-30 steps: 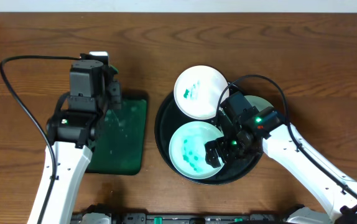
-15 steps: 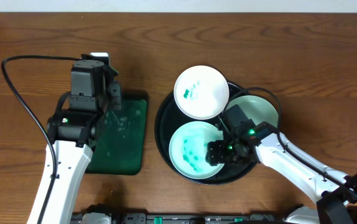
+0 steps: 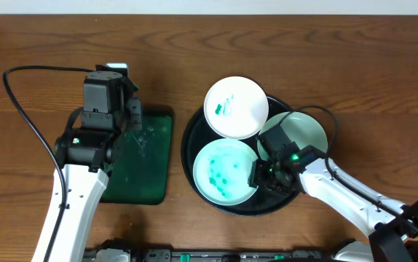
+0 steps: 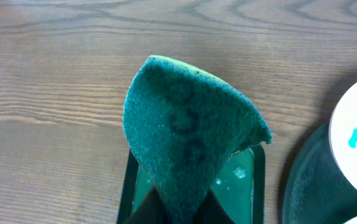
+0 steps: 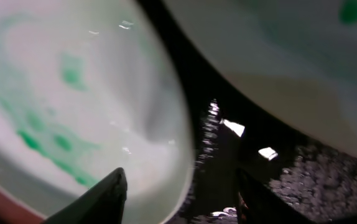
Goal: Clean dirty plates on tray and stack at the side
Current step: 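Grip the pale-green plate rim with the right gripper and tilt it up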
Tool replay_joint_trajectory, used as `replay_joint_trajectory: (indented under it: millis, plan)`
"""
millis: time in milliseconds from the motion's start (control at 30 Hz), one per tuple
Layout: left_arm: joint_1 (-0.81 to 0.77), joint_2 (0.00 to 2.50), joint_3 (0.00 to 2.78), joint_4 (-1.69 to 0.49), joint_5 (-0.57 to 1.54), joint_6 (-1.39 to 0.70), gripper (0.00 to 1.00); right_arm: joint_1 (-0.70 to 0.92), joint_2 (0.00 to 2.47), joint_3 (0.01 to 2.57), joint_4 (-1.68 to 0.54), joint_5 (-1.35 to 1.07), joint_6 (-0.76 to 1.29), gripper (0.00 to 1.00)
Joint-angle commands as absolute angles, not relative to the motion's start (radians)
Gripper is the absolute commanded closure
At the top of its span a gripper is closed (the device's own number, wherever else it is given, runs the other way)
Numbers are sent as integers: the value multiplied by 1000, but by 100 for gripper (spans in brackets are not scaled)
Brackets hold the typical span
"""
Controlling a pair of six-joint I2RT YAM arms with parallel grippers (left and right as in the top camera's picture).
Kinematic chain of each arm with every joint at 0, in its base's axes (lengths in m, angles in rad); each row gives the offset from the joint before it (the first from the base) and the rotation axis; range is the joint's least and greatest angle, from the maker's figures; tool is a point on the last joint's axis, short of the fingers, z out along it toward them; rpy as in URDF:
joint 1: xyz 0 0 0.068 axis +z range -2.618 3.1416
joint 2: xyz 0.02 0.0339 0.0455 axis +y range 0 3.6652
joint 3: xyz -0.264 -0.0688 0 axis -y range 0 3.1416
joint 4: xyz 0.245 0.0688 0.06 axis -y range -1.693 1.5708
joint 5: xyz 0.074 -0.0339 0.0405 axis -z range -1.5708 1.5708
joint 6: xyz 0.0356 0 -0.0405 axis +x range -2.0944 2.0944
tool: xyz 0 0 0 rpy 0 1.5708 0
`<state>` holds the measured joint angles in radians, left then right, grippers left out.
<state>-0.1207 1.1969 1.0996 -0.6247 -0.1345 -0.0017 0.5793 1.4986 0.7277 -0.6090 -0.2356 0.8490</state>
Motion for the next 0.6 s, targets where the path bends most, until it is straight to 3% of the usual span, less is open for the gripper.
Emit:
replay_joint_trajectory:
  millis: [0, 267, 567]
  plan:
    - [-123, 1197, 1094, -624, -147, 7, 93, 584, 1499, 682, -583, -207, 945, 50]
    - [-123, 1197, 1094, -625, -147, 7, 93, 584, 1499, 596, -433, -207, 973, 50]
    - [-123, 1197, 1094, -639, -147, 7, 93, 584, 1499, 595, -370, -207, 972, 67]
